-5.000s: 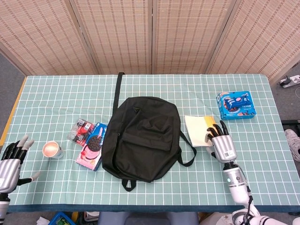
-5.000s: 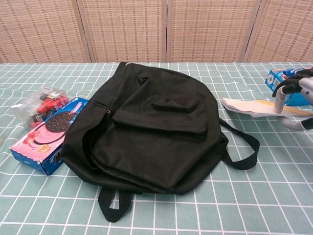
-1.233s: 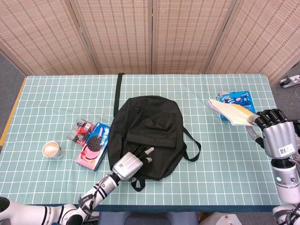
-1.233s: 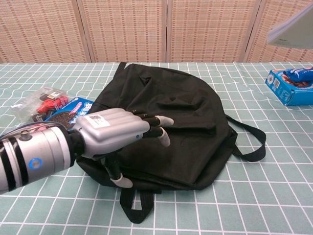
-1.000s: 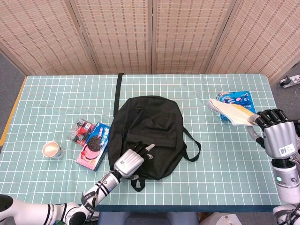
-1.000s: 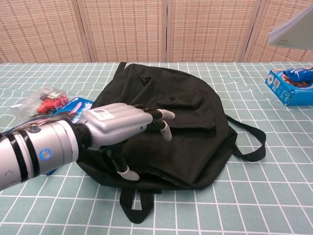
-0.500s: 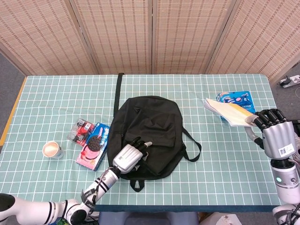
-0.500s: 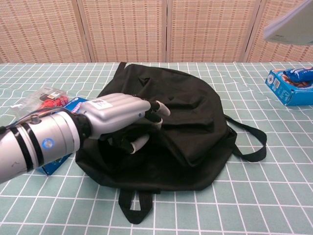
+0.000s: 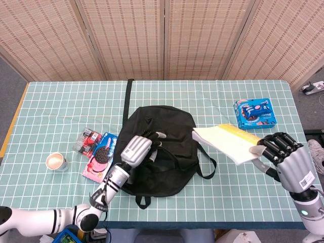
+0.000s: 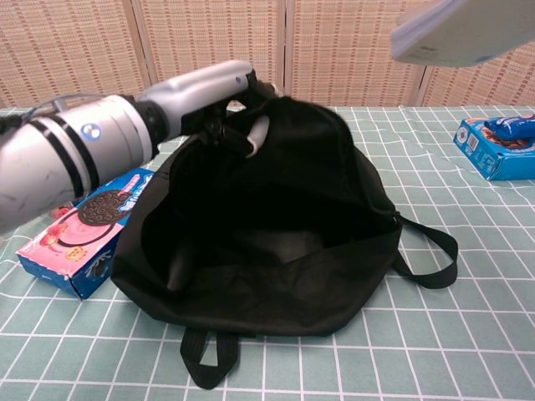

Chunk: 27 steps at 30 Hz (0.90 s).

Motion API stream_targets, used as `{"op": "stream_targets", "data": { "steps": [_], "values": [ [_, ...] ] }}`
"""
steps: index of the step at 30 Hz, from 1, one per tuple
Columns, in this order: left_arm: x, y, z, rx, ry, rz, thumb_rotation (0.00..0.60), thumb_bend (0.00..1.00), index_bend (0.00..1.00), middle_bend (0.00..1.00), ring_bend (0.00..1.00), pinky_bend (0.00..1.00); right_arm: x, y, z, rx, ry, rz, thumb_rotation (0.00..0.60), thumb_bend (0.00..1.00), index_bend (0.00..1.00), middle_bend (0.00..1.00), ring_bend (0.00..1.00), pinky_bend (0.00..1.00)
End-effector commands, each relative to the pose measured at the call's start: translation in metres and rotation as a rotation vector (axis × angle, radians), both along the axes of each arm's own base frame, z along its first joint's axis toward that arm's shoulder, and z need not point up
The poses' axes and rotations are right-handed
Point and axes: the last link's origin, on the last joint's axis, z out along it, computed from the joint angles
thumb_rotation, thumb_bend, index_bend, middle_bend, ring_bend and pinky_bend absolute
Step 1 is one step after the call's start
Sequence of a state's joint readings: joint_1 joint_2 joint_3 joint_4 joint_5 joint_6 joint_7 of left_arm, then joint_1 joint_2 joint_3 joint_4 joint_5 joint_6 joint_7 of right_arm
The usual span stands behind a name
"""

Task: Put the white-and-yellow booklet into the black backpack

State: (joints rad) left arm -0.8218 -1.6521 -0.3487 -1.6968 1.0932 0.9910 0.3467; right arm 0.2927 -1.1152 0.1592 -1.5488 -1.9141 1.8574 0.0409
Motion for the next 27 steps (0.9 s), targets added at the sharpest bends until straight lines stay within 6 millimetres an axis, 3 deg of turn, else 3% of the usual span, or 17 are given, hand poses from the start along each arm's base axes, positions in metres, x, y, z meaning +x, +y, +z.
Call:
{"op": "stream_targets", "data": {
  "steps": [1, 7, 15, 27],
  "values": [
    [0.019, 0.012, 0.011, 0.006, -0.057, 0.026, 0.6, 0.72, 0.71, 0.25, 0.2, 0.11, 0.008, 0.011, 0.002, 0.034, -0.018, 0.046, 0.6, 0.37, 0.92, 0.59, 0.48, 0.49],
    [0.039, 0.032, 0.017, 0.04, -0.08, 0.085, 0.6, 0.72, 0.68, 0.25, 0.2, 0.11, 0.018, 0.024, -0.003, 0.135, -0.057, 0.1, 0.6, 0.37, 0.92, 0.59, 0.48, 0.5],
    [0.051, 0.053, 0.016, 0.025, -0.106, 0.166, 0.6, 0.72, 0.67, 0.25, 0.2, 0.11, 0.034, 0.03, -0.017, 0.259, -0.102, 0.152, 0.6, 0.36, 0.92, 0.59, 0.49, 0.51],
    [0.053, 0.068, 0.016, 0.026, -0.119, 0.218, 0.6, 0.72, 0.67, 0.25, 0.2, 0.11, 0.054, 0.022, -0.067, 0.383, 0.043, 0.218, 0.6, 0.36, 0.92, 0.6, 0.49, 0.51]
  ]
}}
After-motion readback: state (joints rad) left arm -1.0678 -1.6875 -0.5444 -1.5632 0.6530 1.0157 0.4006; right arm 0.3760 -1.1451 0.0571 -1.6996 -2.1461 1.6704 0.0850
